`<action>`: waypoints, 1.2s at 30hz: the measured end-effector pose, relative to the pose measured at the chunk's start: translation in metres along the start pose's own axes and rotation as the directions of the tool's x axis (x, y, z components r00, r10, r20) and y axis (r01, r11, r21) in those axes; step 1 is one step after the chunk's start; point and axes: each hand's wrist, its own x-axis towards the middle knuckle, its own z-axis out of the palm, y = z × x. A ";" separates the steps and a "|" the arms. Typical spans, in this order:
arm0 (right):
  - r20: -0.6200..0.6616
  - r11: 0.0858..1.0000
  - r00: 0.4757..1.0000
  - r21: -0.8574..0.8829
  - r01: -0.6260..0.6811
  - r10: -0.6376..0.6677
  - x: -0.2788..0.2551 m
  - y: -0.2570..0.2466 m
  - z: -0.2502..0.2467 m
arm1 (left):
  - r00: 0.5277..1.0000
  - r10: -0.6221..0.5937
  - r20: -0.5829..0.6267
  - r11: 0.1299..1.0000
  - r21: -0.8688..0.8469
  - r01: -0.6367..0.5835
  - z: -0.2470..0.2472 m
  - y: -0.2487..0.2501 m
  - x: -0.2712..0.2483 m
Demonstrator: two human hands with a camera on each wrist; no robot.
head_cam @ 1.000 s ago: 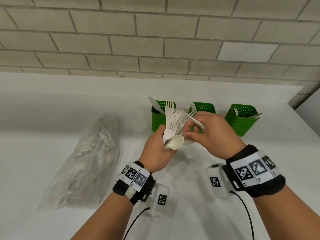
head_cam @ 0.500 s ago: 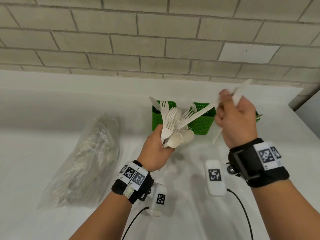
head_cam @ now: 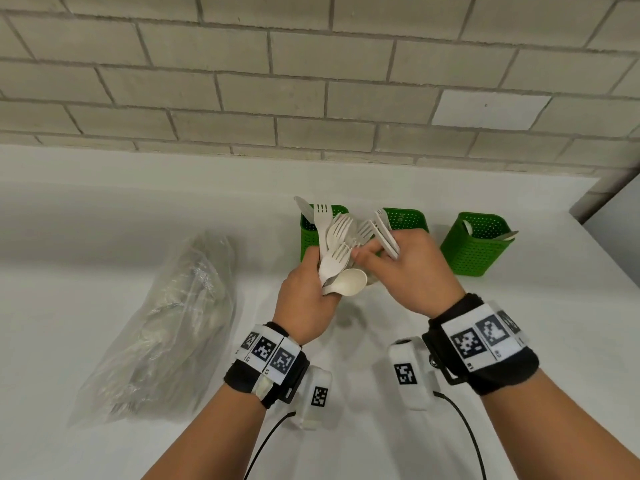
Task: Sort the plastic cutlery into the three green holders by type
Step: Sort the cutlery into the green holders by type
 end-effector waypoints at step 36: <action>-0.193 0.925 0.937 0.309 -0.223 0.290 -0.007 0.089 0.047 | 0.911 0.029 0.411 -0.127 -0.903 0.411 -0.020 -0.012 -0.006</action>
